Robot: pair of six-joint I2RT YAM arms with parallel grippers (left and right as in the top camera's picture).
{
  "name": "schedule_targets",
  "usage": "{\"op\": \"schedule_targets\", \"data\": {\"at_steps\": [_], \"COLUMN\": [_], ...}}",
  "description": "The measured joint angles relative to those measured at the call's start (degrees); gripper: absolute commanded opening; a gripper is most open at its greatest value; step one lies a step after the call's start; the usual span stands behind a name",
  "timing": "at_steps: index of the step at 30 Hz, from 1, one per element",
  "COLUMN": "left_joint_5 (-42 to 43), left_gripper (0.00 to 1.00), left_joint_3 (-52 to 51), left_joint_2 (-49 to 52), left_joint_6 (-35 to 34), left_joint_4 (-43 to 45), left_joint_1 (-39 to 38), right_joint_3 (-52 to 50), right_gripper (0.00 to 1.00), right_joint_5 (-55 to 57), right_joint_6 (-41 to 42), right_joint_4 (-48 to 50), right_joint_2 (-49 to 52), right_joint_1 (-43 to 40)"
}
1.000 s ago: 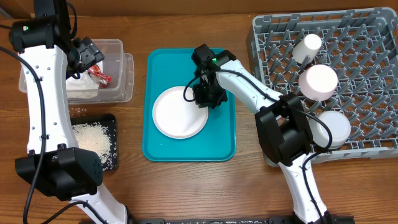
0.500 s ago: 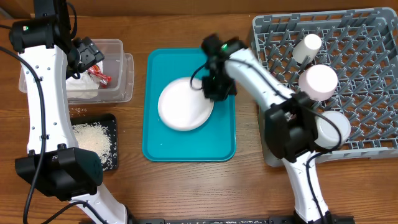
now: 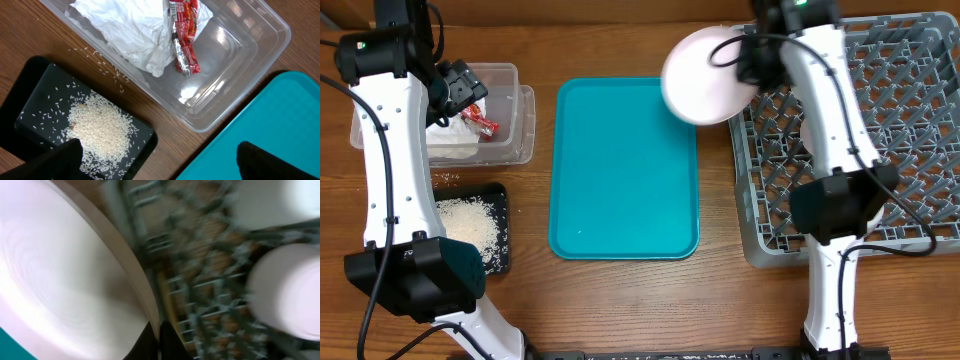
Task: Sort waste into correct bins and load items into the dishwasher
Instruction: 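Grasp the white plate rim with the right gripper, then lift the white plate with the right gripper and carry it over the rack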
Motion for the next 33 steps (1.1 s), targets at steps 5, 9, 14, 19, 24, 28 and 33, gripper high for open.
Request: {"op": "schedule_targets", "data": {"at_steps": [5, 9, 14, 19, 24, 28, 33], "left_joint_5": [0.00, 0.00, 0.00, 0.00, 0.00, 0.00, 0.00], "left_gripper": [1.00, 1.00, 1.00, 1.00, 1.00, 1.00, 1.00], "left_joint_3": [0.00, 0.00, 0.00, 0.00, 0.00, 0.00, 0.00], "left_joint_2": [0.00, 0.00, 0.00, 0.00, 0.00, 0.00, 0.00], "left_joint_6": [0.00, 0.00, 0.00, 0.00, 0.00, 0.00, 0.00], "left_joint_4": [-0.02, -0.02, -0.02, -0.02, 0.00, -0.02, 0.00], "left_joint_1": [0.00, 0.00, 0.00, 0.00, 0.00, 0.00, 0.00], "right_joint_3": [1.97, 1.99, 2.01, 2.01, 1.99, 1.99, 1.99], "right_gripper": [0.04, 0.04, 0.04, 0.04, 0.04, 0.04, 0.04], "right_joint_5": [6.34, 10.84, 16.70, 21.11, 23.58, 24.20, 24.76], "right_joint_6": [1.31, 1.79, 2.27, 2.40, 2.43, 2.43, 2.43], "right_joint_4": [0.22, 2.84, 6.29, 8.35, 9.88, 9.92, 9.88], "right_joint_2": [0.00, 0.00, 0.00, 0.00, 0.00, 0.00, 0.00], "right_joint_1": [-4.81, -7.54, -9.20, -9.49, -9.49, -9.49, -9.46]}}
